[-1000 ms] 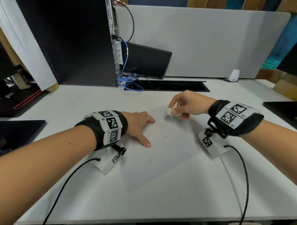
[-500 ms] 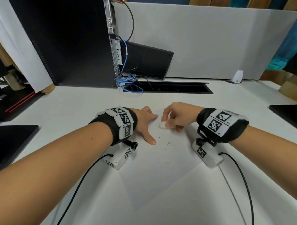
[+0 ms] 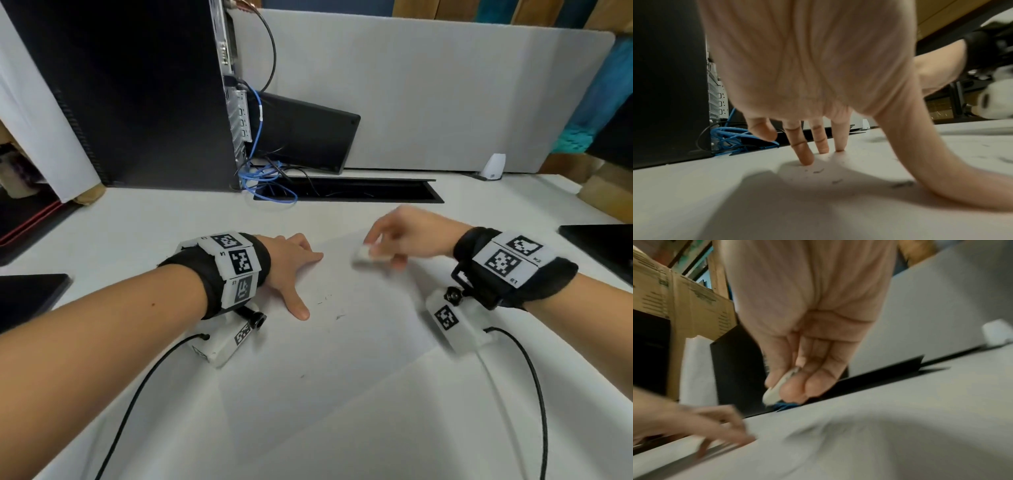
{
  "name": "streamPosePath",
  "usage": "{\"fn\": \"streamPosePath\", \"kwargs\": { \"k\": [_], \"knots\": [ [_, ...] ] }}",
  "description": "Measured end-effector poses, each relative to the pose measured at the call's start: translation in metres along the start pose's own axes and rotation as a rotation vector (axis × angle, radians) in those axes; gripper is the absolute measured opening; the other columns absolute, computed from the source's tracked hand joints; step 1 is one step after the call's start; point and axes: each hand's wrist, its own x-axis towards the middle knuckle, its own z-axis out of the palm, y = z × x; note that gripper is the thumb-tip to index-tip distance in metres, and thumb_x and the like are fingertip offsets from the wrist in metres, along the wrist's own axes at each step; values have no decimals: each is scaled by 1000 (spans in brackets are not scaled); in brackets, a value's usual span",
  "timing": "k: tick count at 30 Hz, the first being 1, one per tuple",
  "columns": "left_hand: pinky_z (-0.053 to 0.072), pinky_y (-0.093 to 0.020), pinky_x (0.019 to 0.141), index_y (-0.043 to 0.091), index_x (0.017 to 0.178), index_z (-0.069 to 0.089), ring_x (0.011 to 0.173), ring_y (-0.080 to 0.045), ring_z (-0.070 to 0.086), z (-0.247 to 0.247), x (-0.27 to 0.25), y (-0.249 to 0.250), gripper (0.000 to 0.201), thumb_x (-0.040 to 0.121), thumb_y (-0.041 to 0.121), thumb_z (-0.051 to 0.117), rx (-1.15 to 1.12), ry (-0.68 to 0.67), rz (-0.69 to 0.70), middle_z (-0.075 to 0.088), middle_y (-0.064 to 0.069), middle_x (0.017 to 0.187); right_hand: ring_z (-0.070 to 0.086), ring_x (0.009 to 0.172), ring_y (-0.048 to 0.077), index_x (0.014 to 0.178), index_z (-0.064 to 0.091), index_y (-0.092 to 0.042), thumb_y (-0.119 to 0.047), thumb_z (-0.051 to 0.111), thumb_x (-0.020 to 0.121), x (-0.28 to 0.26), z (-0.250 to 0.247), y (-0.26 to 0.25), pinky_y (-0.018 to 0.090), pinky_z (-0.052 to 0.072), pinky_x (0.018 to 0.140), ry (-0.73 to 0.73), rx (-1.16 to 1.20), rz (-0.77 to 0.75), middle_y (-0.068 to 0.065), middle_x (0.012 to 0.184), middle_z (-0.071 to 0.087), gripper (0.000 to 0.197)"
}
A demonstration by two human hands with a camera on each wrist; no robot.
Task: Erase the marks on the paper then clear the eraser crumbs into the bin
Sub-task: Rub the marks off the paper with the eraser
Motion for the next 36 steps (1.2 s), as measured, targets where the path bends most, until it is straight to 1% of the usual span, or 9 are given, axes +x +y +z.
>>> {"fn": "streamPosePath", "kwargs": {
  "k": [2,8,11,16,20,25,29,33,36],
  "knots": [
    [27,-42,113,34,149,10,139,-16,21,1,-4,-4,107,68,48,77,-24,-10,6,13,13,148,58,40,2,84,62,-18,-15,63,87,1,-12,8,16,47,56,167,66,48,2,59,63,4],
    [30,-41,110,29,143,29,131,-17,31,1,-1,-2,91,68,48,77,-185,126,26,30,8,142,64,48,10,101,61,-5,-8,64,85,8,-4,5,15,54,54,26,107,93,11,68,66,16],
    [24,-44,114,33,145,24,138,-16,22,3,5,6,95,68,54,75,-185,110,55,22,12,148,66,54,16,101,64,-4,-13,67,84,13,5,5,19,56,57,-26,69,117,13,72,67,19],
    [17,-44,116,38,149,3,143,-14,11,1,7,15,111,66,60,72,-37,4,53,4,16,154,65,60,23,86,57,-14,-28,65,84,16,10,0,26,53,68,-31,-28,132,17,78,71,16],
    [17,-45,115,36,150,-3,143,-14,10,2,6,17,117,64,64,71,1,-26,35,-1,18,154,60,53,21,77,56,-17,-21,65,85,12,24,-16,20,49,54,-209,7,11,12,68,65,12],
    [18,-40,114,27,151,-4,143,-13,10,1,4,19,119,66,62,71,-6,-15,17,-1,16,155,61,53,20,78,59,-17,-28,66,85,11,22,-19,19,46,56,-145,-44,8,7,64,65,15],
    [20,-38,113,29,151,-6,144,-11,10,2,5,18,120,66,62,72,-7,-15,15,-2,17,155,55,53,23,72,61,-17,-14,67,84,-5,31,-24,17,45,49,-359,58,-57,6,57,60,14],
    [22,-38,112,31,151,-4,143,-13,12,3,6,18,119,65,62,72,-11,-18,26,0,17,155,57,52,20,77,61,-17,-23,67,84,-3,29,-28,15,44,49,-222,-13,-58,6,59,62,12],
    [22,-39,112,33,151,0,143,-14,13,5,8,17,117,64,61,73,15,-3,36,1,16,155,55,52,22,73,61,-18,-14,66,84,-14,39,-36,16,45,48,-391,39,-95,6,57,60,13]
  ]
}}
